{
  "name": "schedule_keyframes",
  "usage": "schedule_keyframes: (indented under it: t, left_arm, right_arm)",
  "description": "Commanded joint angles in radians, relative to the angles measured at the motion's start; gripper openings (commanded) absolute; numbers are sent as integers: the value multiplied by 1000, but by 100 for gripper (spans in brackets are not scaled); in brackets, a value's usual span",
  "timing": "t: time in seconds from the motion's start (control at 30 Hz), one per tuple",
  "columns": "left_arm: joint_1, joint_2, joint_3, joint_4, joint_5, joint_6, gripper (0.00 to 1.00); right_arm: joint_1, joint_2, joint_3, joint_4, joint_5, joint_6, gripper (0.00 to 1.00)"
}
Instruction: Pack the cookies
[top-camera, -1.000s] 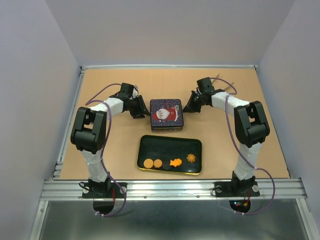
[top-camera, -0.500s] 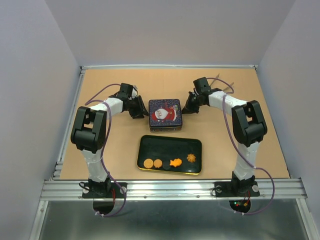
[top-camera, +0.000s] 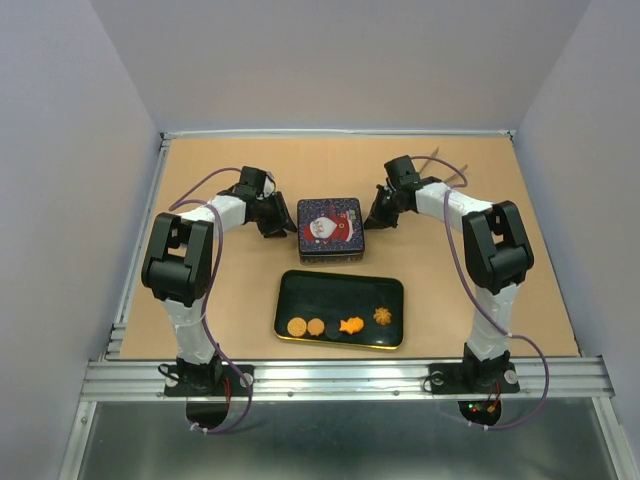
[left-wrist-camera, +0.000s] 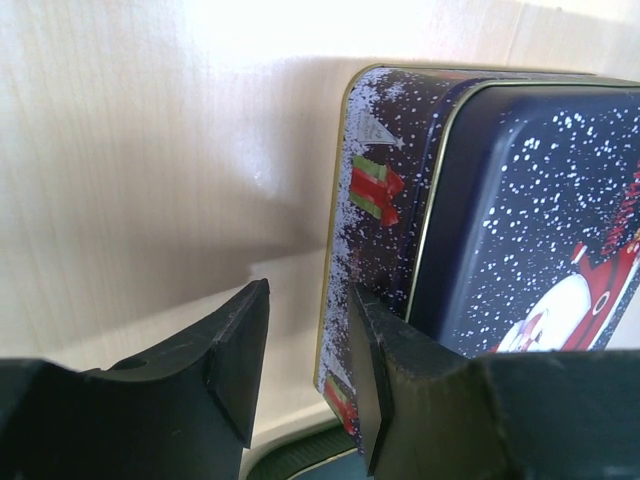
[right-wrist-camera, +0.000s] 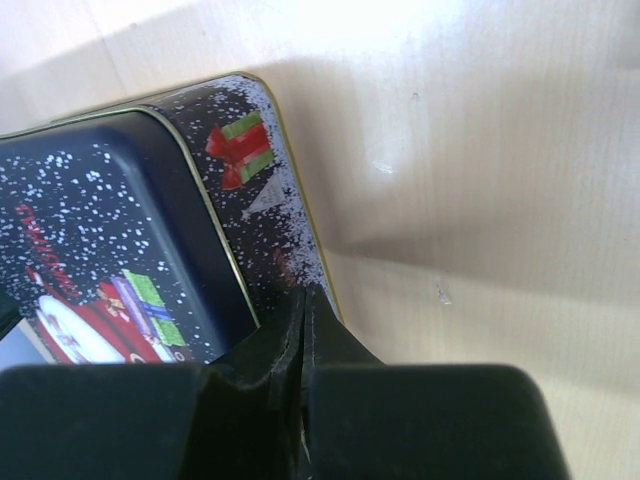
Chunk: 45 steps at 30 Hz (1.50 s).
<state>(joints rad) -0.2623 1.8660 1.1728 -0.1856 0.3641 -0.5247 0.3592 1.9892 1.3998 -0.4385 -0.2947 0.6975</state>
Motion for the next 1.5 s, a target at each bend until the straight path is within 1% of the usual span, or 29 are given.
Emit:
schedule_keyframes:
  t: [0.0, 0.37, 0.53, 0.6, 0.73, 0.9, 0.93, 1.0, 1.03, 1.13, 1.2, 1.23, 1.27, 1.3, 1.33, 1.37, 1.4, 1.43, 1.47]
  left_arm:
    - [18, -62, 11, -25, -25, 23, 48]
    - [60, -136, 7, -64, -79, 48, 48]
    - [63, -188, 31, -100, -114, 60, 48]
    - [63, -232, 41, -107, -125, 64, 48]
    - [63, -329, 59, -95, -136, 106, 57]
    - [63, -428, 77, -40, -131, 156, 62]
    - [63, -467, 100, -35, -143, 173, 62]
    - [61, -487, 137, -43, -175, 189, 62]
    - [61, -496, 155, -58, -223, 193, 62]
    - [63, -536, 180, -35, -263, 199, 72]
    - [63, -550, 202, -35, -263, 206, 74]
    - [61, -559, 209, -41, -298, 204, 74]
    - [60, -614, 197, 7, -330, 177, 75]
    - [60, -655, 168, 8, -341, 166, 75]
    - [60, -700, 141, 102, -356, 166, 78]
    - [60, -775, 101, 136, -408, 148, 84]
    - [60, -809, 84, 185, -448, 138, 90]
    - [60, -841, 58, 243, -506, 140, 99]
    - [61, -905, -19, 292, -546, 97, 99]
  right_arm:
    - [6, -49, 30, -28, 60, -29, 0]
    - [-45, -161, 10, -114, 195, -84, 2]
    - [-45, -225, 5, -140, 206, -87, 5]
    - [-45, -257, 10, -151, 200, -85, 9]
    - [-45, -306, 25, -161, 181, -87, 18]
    - [-45, -354, 37, -163, 152, -87, 21]
    - [-45, -369, 44, -163, 147, -90, 21]
    - [-45, -383, 50, -163, 137, -92, 21]
    - [-45, -391, 51, -163, 134, -95, 22]
    - [-45, -424, 54, -163, 118, -98, 27]
    - [-45, -449, 54, -161, 108, -98, 32]
    - [-45, -458, 53, -161, 101, -104, 33]
    - [-45, -480, 51, -161, 92, -115, 36]
    - [-45, -480, 48, -160, 91, -115, 37]
    - [-45, -510, 41, -154, 89, -125, 38]
    - [-45, -526, 18, -135, 97, -128, 39]
    - [-45, -549, -1, -122, 100, -136, 41]
    - [-45, -594, -18, -85, 107, -147, 47]
    - [-43, -627, -66, -62, 114, -151, 54]
